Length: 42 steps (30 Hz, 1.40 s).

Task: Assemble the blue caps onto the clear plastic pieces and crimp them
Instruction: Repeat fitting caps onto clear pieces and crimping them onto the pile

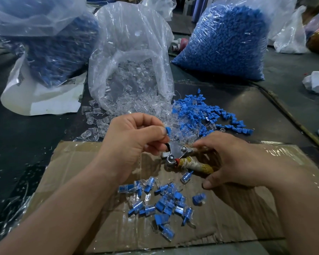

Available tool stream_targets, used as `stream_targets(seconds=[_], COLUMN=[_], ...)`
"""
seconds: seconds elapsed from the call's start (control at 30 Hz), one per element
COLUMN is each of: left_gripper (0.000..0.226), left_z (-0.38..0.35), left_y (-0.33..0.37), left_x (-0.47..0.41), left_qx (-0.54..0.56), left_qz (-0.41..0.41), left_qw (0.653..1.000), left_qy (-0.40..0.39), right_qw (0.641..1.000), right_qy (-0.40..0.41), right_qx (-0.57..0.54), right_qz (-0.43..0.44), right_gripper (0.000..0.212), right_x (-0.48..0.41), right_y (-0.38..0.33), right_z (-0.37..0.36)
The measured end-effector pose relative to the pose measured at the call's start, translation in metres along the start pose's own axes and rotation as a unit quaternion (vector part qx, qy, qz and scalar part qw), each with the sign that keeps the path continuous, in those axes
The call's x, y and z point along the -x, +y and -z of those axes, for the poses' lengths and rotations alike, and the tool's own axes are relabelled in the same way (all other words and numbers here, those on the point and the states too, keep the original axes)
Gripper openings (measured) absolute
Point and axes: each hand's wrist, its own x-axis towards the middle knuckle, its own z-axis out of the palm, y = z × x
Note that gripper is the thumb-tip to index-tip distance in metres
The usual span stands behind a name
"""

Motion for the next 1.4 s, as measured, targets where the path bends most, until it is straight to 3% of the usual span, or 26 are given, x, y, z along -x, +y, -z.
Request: stream_targets(seconds=[0.2, 0.3, 0.63, 0.83, 1.0, 1.4], left_gripper=[0.007, 0.013, 0.005, 0.005, 0.009, 0.016], left_z=[0.001, 0.003, 0.005, 0.004, 0.004, 0.002], left_y=[-0.003, -0.005, -0.008, -0.010, -0.008, -0.008], left_x=[-0.002, -0.003, -0.006, -0.005, -0.004, -0.004], left_qx=[0.002, 0.002, 0.029, -0.002, -0.004, -0.058], left_qz=[-0.002, -0.001, -0.041, -0.051, -0.051, -0.080], left_qw=[1.000, 1.000, 0.998, 0.998, 0.998, 0.995], left_qy=[-0.014, -0.022, 0.025, 0.022, 0.022, 0.027], right_qw=[0.993, 0.983, 0.977, 0.965, 0.974, 0.982], right_qy=[0.094, 0.140, 0.208, 0.236, 0.187, 0.166], right_qx=[0.076, 0.122, 0.011, -0.111, -0.120, -0.078], right_qz=[-0.005, -0.009, -0.044, 0.003, 0.036, 0.053], right_gripper=[0.029, 0.017, 0.021, 0.014, 0.015, 0.019], right_x=[-0.002, -0.005, -0.001, 0.002, 0.001, 0.000], right_y=[-0.014, -0.022, -0.007, -0.015, -0.022, -0.027], right_z=[-0.007, -0.014, -0.005, -0.005, -0.007, -0.009])
